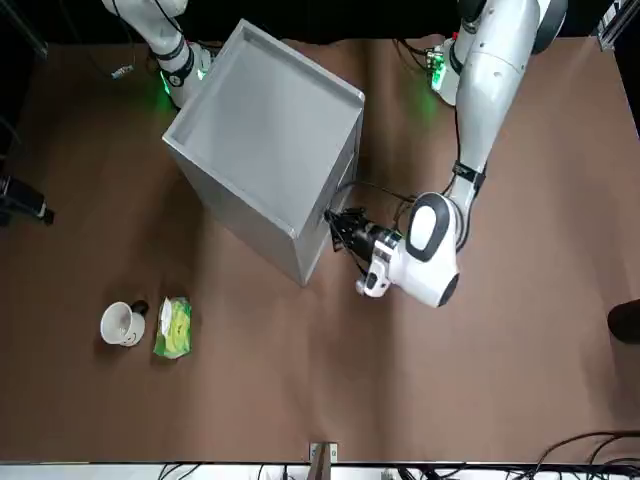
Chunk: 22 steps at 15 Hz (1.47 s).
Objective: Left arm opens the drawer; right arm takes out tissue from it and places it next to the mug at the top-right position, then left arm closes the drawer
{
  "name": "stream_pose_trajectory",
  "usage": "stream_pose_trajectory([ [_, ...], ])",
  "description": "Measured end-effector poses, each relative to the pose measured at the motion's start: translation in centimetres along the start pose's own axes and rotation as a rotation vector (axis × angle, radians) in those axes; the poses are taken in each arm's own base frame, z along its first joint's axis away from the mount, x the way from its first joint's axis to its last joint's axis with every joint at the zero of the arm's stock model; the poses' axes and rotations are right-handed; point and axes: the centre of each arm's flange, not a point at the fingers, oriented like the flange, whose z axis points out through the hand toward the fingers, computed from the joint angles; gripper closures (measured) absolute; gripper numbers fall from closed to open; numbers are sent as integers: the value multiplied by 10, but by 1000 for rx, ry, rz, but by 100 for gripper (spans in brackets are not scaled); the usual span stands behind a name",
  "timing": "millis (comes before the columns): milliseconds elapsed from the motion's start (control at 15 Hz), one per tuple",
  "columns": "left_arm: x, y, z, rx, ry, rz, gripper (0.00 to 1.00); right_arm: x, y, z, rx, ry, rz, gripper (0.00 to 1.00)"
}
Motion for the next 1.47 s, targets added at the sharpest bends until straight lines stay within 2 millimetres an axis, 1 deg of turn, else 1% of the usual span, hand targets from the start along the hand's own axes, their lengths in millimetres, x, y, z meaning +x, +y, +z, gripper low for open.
stream_pose_trajectory([
  [67, 8, -5, -16, -7, 25, -8, 99, -4, -6, 0, -8, 8, -10, 0],
  [133, 16, -11, -37, -16, 52, -17, 99, -8, -10, 0, -14, 19, -17, 0],
  [267, 32, -27, -85, -26, 121, -32, 99, -20, -13, -1, -21, 24, -22, 0],
  [333, 35, -34, -109, -28, 160, -30, 99, -26, -12, -3, -20, 22, -22, 0],
  [400, 34, -39, -134, -28, 205, -21, 99, -32, -13, -5, -20, 21, -23, 0],
  [533, 20, -46, -183, -27, 301, 6, 98, -38, -14, -5, -19, 10, -27, 0],
  [600, 9, -50, -207, -17, 355, 38, 97, -39, -15, -2, -19, 4, -28, 0],
  [667, -4, -54, -229, 4, 413, 88, 90, -38, -14, 0, -21, -1, -27, 0],
  [733, -19, -57, -248, 34, 471, 143, 84, -38, -13, 1, -23, -3, -25, 0],
  [800, -37, -60, -267, 66, 531, 191, 84, -38, -12, 2, -25, -4, -23, 0],
  [867, -55, -63, -283, 91, 581, 230, 80, -38, -10, 2, -27, -4, -21, 0],
  [1000, -87, -71, -312, 132, 659, 304, 62, -38, -6, 2, -28, -4, -13, 0],
  [1133, -113, -82, -337, 212, 738, 393, 44, -38, -3, 4, -28, -7, -8, 0],
  [1200, -137, -93, -360, 308, 818, 472, 27, -38, -3, 5, -28, -10, -8, 0],
  [1267, -151, -98, -371, 348, 856, 502, 19, -38, -3, 5, -28, -11, -8, 0],
  [1400, -181, -103, -383, 396, 912, 547, 2, -38, -3, 5, -28, -10, -9, 0],
  [1467, -196, -103, -387, 406, 934, 569, 1, -38, -3, 5, -28, -8, -9, 0],
])
